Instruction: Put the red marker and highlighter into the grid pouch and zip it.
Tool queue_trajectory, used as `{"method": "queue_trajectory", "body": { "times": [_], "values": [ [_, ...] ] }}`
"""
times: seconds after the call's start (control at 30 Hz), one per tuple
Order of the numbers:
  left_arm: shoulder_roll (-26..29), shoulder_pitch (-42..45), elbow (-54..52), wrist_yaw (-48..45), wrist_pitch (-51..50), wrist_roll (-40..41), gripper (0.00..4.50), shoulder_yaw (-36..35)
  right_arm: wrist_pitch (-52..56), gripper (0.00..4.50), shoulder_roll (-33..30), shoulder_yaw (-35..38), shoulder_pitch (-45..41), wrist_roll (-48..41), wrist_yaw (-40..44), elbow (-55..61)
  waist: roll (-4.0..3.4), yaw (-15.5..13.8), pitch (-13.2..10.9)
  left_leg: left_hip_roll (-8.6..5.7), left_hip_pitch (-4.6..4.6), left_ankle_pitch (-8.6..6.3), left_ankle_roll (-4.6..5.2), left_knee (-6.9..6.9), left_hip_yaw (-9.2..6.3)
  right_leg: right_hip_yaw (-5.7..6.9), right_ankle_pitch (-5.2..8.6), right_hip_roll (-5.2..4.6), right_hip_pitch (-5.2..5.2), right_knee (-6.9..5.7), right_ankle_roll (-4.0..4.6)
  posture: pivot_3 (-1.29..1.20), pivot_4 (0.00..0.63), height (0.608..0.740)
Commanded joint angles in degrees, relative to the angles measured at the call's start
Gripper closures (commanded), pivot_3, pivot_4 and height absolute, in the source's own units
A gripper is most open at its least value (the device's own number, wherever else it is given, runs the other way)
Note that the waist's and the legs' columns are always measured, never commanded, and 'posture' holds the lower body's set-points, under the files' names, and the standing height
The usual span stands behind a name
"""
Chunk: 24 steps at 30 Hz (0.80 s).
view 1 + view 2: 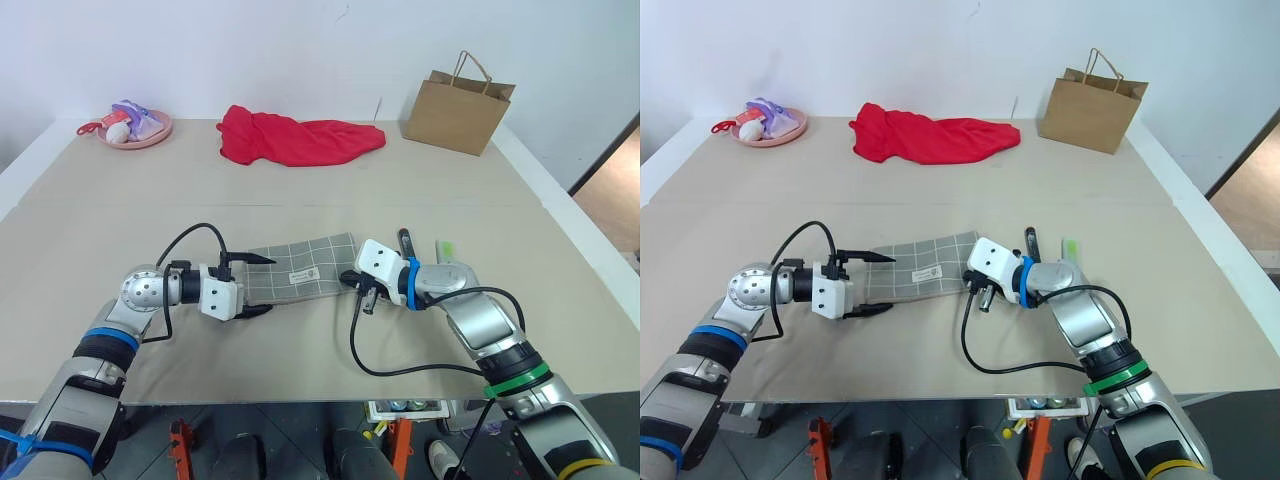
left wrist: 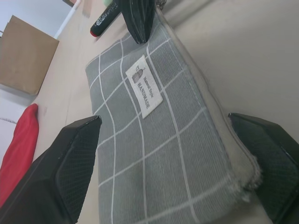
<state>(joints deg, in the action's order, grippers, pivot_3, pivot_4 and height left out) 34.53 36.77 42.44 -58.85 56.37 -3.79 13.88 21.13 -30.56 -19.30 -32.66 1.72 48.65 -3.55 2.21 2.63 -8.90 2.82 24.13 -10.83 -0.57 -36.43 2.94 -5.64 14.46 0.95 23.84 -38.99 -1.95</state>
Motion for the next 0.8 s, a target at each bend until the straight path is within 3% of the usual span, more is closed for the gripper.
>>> {"method": "queue_trajectory", "body": {
  "times": [0.03,0.1,0.13,0.27,0.43,0.47,0.8],
  "values": [
    [0.0,0.6,1.3,0.1,-0.5,-1.7,0.00,1.4,0.0,4.37,0.0,0.5,-0.3,0.3,0.7,-0.2,0.00,0.0,0.0,0.00,0.00,0.00,0.00,0.00,0.00,0.00,0.00,0.00,0.00,0.00,0.00,0.00,0.150,0.740],
    [0.1,0.6,1.5,0.2,-0.4,-1.8,0.00,1.5,0.1,4.37,0.0,0.5,-0.2,0.3,0.7,-0.2,0.00,0.0,0.0,-0.01,0.00,0.00,0.00,0.00,0.00,0.00,0.00,0.00,-0.01,0.00,-0.01,0.00,0.150,0.740],
    [0.1,0.7,1.6,0.3,-0.6,-1.8,0.55,1.6,0.1,4.50,-0.1,0.5,-0.2,0.3,0.7,-0.2,0.00,0.0,0.0,-0.01,0.00,0.00,0.00,0.00,0.00,-0.01,-0.01,-0.01,-0.01,0.00,-0.01,0.00,0.150,0.740],
    [0.1,0.8,2.0,-0.8,-1.1,-0.7,1.91,2.0,0.1,4.50,-0.1,0.6,0.0,0.3,0.8,0.0,0.00,0.0,0.0,-0.01,0.00,0.00,0.00,0.00,0.00,-0.01,-0.01,0.00,-0.01,0.00,-0.01,0.00,0.150,0.740],
    [-0.2,0.3,0.8,-2.3,-1.6,1.5,4.23,2.2,-0.1,4.50,0.0,0.5,-0.1,0.4,0.9,-0.3,-0.02,0.0,0.0,-0.01,0.02,0.00,0.00,0.00,0.00,0.00,0.00,0.00,0.01,0.00,0.00,0.00,0.150,0.740],
    [-0.2,0.0,0.3,-2.9,-1.8,2.2,4.40,2.3,-0.1,4.50,0.0,0.6,-0.1,0.4,0.8,-0.3,-0.03,0.0,0.0,-0.01,0.02,0.00,0.00,0.00,0.01,-0.01,0.01,-0.01,0.01,0.00,0.00,0.00,0.150,0.740],
    [1.3,-3.1,-6.5,-6.3,-4.7,6.8,4.40,1.4,-0.2,4.50,0.2,0.7,-0.1,0.1,1.3,-0.9,-0.03,0.1,0.0,-0.02,0.07,-0.01,-0.01,0.03,-0.02,-0.01,0.04,-0.01,0.05,0.00,0.02,0.00,0.150,0.740]
  ]
}}
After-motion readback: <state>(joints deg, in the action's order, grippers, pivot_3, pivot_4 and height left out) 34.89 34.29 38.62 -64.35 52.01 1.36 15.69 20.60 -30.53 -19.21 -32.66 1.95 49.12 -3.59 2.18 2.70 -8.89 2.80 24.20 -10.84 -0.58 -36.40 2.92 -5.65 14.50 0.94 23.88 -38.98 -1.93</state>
